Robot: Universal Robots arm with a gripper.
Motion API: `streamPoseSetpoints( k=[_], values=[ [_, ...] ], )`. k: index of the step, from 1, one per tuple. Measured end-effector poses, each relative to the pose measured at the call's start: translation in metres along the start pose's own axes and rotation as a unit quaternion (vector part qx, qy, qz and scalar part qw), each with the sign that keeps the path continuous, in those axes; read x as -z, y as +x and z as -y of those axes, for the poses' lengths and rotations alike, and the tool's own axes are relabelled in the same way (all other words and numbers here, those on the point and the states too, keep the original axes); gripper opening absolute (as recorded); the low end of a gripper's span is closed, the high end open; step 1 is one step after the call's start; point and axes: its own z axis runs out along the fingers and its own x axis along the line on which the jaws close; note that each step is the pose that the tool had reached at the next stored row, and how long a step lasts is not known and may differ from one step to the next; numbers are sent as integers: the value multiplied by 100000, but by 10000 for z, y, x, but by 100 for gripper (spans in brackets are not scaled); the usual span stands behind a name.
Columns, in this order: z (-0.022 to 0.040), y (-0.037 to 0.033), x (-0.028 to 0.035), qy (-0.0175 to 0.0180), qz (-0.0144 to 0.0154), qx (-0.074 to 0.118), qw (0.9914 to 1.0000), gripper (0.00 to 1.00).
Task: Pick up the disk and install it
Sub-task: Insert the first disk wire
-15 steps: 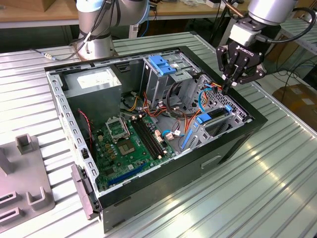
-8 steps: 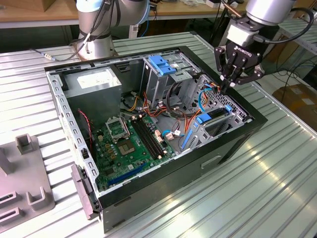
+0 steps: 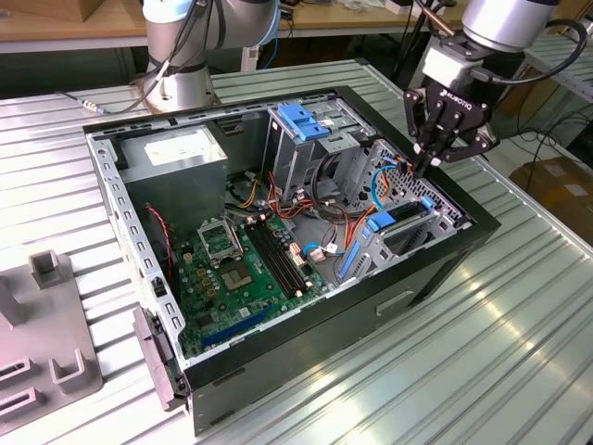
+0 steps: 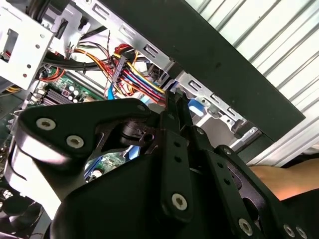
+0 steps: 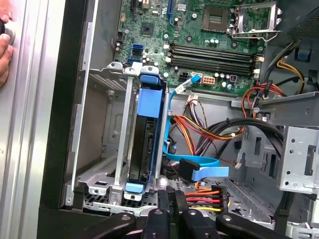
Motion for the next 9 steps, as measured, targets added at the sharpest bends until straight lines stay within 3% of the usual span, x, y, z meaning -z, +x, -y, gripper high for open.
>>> streamPoseSetpoints(
  k=[4,9],
  values=[
    [-43,7,-1,-10,0,-94,100000,16],
    [-48,6,-2,-5,5,-97,100000,16]
  ],
)
